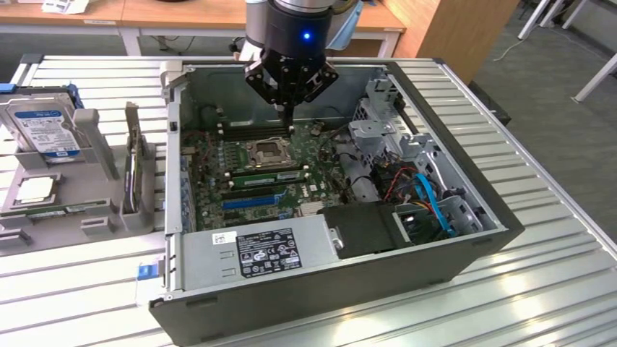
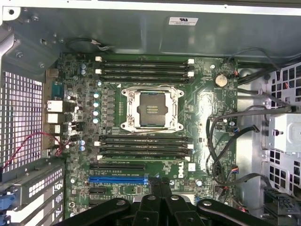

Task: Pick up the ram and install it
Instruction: 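Press down the ram until it locks into place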

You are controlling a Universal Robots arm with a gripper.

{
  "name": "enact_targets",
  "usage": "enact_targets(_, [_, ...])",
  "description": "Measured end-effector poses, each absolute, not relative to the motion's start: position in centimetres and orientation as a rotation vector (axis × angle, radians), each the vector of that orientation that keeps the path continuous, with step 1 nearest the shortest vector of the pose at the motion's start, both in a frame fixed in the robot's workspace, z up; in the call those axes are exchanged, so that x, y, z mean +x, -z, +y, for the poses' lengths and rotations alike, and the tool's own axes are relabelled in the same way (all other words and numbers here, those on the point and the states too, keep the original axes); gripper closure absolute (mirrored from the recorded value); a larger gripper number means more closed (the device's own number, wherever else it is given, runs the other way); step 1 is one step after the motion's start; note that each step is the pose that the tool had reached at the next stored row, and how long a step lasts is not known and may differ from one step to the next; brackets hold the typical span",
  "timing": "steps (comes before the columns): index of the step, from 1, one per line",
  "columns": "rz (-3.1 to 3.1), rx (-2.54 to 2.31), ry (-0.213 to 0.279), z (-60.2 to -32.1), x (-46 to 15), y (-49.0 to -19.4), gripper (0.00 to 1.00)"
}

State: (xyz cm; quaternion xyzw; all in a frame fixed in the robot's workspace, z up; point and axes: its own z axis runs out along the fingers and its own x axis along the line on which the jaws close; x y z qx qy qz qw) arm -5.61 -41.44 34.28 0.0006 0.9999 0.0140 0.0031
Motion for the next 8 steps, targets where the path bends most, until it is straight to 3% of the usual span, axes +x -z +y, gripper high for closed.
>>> enact_targets(8, [3.135,0.002,-0.044,-41.44,-5.71,-34.27,0.90])
